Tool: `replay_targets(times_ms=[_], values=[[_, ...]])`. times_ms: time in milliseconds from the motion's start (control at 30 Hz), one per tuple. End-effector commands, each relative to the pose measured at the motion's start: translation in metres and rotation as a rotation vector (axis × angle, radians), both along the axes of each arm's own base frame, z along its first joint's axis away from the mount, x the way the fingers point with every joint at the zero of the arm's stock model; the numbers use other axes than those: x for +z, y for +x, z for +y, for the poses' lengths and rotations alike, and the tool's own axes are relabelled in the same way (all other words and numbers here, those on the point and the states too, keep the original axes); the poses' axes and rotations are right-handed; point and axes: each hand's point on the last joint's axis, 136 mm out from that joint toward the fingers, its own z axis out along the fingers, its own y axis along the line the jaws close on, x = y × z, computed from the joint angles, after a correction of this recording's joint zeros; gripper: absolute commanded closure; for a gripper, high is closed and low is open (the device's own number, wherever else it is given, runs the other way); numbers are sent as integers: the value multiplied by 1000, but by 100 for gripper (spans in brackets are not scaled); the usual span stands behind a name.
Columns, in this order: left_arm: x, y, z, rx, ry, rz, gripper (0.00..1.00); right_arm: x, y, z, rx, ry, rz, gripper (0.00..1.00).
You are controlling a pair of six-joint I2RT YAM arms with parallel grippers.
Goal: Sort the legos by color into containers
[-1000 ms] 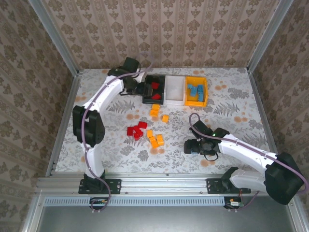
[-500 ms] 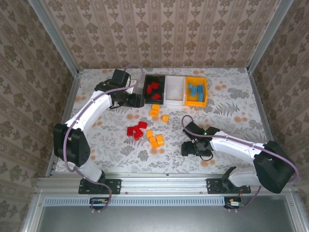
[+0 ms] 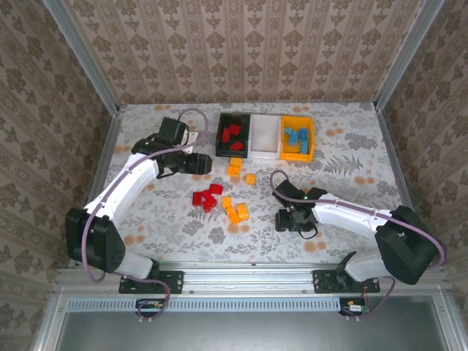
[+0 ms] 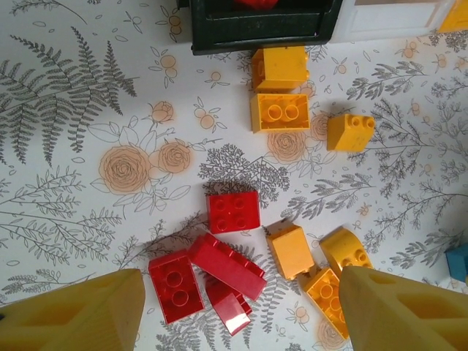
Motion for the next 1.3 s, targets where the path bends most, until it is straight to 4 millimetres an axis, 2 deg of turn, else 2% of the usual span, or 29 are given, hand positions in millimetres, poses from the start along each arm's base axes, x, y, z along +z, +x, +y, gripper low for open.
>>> replay_targets(times_ms=[0, 133, 300, 433, 567, 633, 767, 933, 1100, 1267], values=[[-2, -7, 2, 22, -25, 10, 28, 25, 10, -3, -1, -19, -69, 42], [-9, -18, 0, 19, -49, 29, 28, 56, 23, -10, 20, -56, -137, 42], [-24, -38, -7, -13, -38, 72, 27, 96, 58, -26, 31, -111, -208, 41], [-37, -57, -10, -28, -29, 92, 26, 136, 104, -39, 13, -116, -279, 41], [-51, -72, -5, -17, -23, 116, 26, 162, 158, -45, -14, -123, -321, 41], [-59, -77, 0, -7, -11, 132, 25, 167, 185, -47, -30, -119, -332, 40], [-63, -87, 6, 3, -8, 143, 25, 164, 232, -51, -57, -111, -317, 39], [-67, -94, 12, 12, 1, 147, 23, 142, 283, -64, -98, -119, -290, 39], [-72, -94, 13, 6, 12, 170, 22, 122, 319, -75, -134, -129, -271, 38], [-75, -92, 13, 8, 16, 180, 22, 106, 343, -89, -177, -120, -255, 38]])
